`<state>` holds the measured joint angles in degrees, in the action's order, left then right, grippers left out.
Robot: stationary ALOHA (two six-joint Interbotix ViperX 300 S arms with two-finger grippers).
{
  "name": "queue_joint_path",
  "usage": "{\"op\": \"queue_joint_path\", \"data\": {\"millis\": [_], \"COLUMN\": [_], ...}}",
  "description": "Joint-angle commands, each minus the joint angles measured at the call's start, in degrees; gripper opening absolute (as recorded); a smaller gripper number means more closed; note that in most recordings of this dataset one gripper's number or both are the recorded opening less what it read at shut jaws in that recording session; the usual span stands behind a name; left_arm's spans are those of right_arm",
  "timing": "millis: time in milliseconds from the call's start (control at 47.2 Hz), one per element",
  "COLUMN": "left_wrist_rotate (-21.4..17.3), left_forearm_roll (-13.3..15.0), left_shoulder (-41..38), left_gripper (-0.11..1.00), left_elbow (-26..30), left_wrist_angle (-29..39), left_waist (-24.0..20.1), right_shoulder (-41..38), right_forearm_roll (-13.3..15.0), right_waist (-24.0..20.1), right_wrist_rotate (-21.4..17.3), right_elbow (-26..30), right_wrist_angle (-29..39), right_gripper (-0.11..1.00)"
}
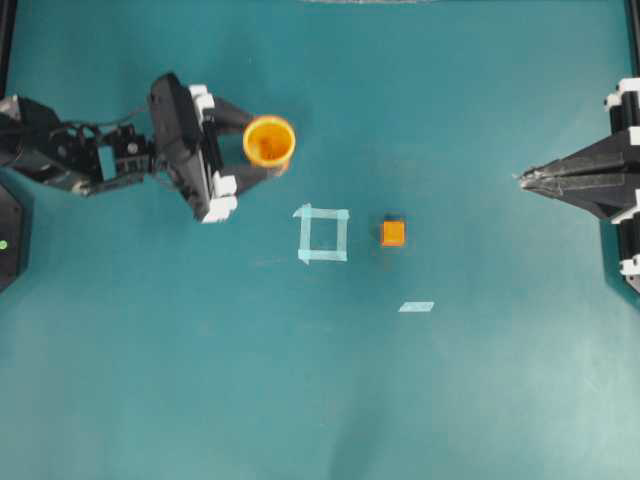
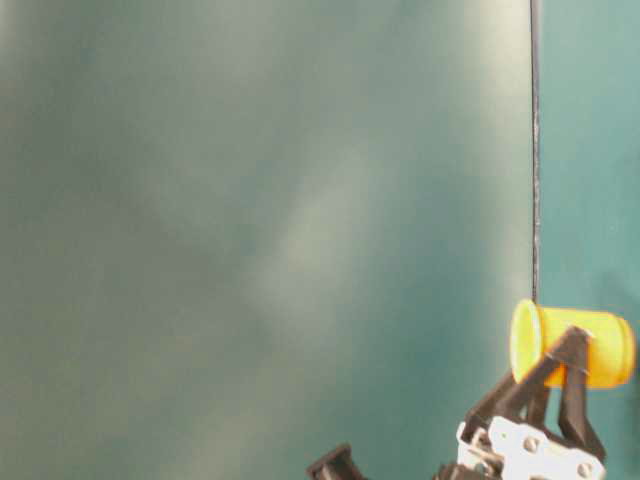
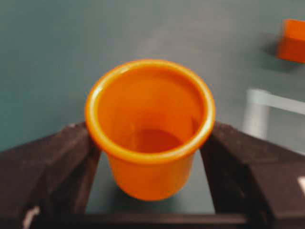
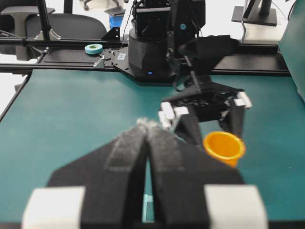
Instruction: Move the cup backward with left arm.
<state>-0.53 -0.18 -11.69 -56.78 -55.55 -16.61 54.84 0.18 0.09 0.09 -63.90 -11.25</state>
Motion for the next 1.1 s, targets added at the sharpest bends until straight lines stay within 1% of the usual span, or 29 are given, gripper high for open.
{"op": "queue_joint_path", "data": {"millis": [0, 212, 360, 678, 784, 1080], "left_wrist_rotate": [-0.1, -0.1, -0.1, -0.1, -0.1, -0.1], "left_forearm_roll": [0.0, 0.0, 0.0, 0.0, -0.1, 0.0], "left_shoulder": [0.4, -0.4, -1.6, -4.9, -5.9, -6.2], "left_gripper": [0.64, 0.64, 0.64, 0.64, 0.64, 0.64], "left_elbow": [1.8, 4.7, 6.4, 10.3, 11.5, 13.4], "left_wrist_angle": [0.3, 2.7, 2.7, 3.3, 4.6, 5.1], "left_waist": [-1.8, -6.2, -9.5, -13.1, -14.5, -17.8], "right_shoulder": [-0.3, -0.4, -0.3, -0.4, -0.4, -0.6], "right_forearm_roll": [0.0, 0.0, 0.1, 0.1, 0.1, 0.1], "right_waist": [0.0, 0.0, 0.0, 0.0, 0.0, 0.0], "right_wrist_rotate": [0.0, 0.3, 0.4, 0.4, 0.4, 0.4], "right_elbow": [1.9, 1.9, 1.9, 1.9, 1.9, 1.9], "right_wrist_angle": [-0.2, -0.2, -0.2, -0.1, -0.1, -0.2], "right_gripper": [0.0, 0.0, 0.0, 0.0, 0.0, 0.0]}}
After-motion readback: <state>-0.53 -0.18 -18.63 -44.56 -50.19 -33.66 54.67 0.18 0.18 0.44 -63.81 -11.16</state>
